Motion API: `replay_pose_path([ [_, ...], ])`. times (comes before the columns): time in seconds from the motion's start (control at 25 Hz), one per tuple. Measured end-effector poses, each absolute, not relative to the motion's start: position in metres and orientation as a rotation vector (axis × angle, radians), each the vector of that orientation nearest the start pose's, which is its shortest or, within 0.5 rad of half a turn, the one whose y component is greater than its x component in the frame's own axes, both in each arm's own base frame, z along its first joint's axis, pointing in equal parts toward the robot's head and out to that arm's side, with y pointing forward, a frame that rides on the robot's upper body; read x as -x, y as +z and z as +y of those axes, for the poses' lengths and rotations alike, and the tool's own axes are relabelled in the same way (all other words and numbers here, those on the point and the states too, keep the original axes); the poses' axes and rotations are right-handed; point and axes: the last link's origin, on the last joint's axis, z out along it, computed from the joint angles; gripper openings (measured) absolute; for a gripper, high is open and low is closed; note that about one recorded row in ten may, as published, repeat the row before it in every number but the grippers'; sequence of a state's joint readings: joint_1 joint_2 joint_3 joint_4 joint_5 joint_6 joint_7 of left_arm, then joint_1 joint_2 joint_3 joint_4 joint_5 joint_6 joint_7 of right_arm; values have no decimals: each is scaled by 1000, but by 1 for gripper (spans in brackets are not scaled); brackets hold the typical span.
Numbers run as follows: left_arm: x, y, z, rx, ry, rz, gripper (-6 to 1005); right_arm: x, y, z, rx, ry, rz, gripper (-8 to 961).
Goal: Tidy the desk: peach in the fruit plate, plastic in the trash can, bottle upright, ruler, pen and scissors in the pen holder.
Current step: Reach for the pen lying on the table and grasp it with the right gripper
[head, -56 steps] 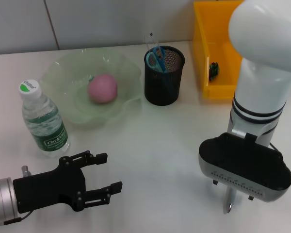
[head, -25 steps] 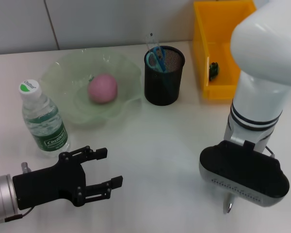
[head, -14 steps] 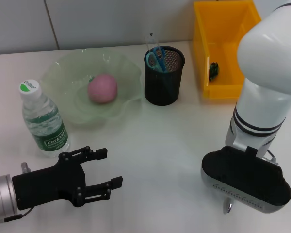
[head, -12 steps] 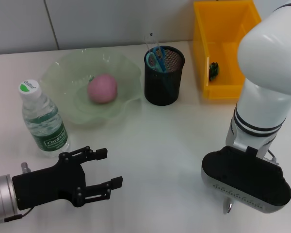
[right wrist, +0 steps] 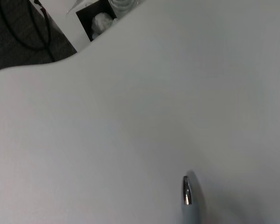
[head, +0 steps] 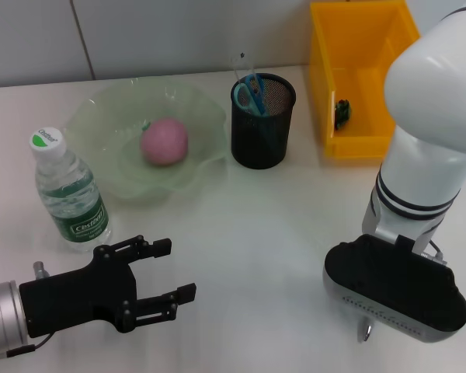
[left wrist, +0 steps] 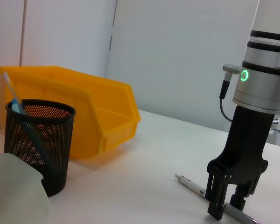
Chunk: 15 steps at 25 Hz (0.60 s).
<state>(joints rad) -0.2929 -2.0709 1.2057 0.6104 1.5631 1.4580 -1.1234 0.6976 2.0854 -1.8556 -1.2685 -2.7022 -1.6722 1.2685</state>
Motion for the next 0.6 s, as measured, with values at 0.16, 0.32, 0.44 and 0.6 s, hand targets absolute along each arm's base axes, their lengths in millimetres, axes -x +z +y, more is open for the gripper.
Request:
replay_pose_path([
  [0.16, 281, -47, 265, 2767, -776, -488, 805, -174, -61, 310, 2889, -1286, -1518, 504],
  [0.32, 280, -47, 266, 2764, -777, -489, 805, -174, -61, 310, 2888, -1288, -1520, 503],
  [0.44, 279, -47, 267, 2764, -782, -486, 805, -174, -61, 310, 2889, -1290, -1519, 501],
  [0.6, 279, -47, 267, 2763, -784, -484, 805, -174, -61, 309, 2893, -1295, -1520, 500],
])
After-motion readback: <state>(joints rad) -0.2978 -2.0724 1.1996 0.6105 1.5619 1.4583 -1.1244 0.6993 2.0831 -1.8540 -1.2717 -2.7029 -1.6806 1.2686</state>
